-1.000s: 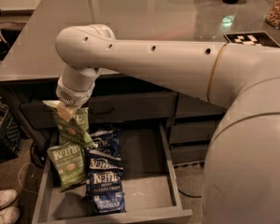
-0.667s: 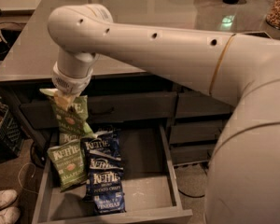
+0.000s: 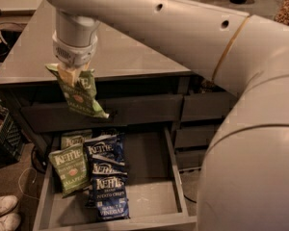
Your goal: Pick green jalapeno chip bag from middle drawer and place on counter
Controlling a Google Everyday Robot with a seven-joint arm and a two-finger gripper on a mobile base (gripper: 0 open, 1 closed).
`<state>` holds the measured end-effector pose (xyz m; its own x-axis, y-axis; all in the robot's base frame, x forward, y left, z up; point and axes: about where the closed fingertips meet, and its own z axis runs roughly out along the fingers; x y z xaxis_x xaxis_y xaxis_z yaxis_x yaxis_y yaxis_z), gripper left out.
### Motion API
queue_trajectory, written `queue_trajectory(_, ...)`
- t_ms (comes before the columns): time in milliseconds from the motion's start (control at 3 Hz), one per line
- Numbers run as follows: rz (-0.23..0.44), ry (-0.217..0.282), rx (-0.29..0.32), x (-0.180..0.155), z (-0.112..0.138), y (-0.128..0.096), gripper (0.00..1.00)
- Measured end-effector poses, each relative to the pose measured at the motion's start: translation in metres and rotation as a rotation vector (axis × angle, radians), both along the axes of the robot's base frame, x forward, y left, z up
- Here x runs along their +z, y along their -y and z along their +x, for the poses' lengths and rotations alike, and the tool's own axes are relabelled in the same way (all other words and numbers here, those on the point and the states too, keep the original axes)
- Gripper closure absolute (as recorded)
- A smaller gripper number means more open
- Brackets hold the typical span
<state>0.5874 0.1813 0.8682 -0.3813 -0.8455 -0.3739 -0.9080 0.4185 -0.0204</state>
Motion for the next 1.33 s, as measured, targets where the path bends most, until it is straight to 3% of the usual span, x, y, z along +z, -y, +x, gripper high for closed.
queue_trajectory(333,-0.012,0.039,-0.013,0.023,0.010,0.006,1.00)
queue_trajectory(667,-0.012,0.041,-0.015,0.024,0.011,0.007,1.00)
queue_trajectory(1333,-0.063,0.143,-0.063,0.079,0.007,0.019,1.00)
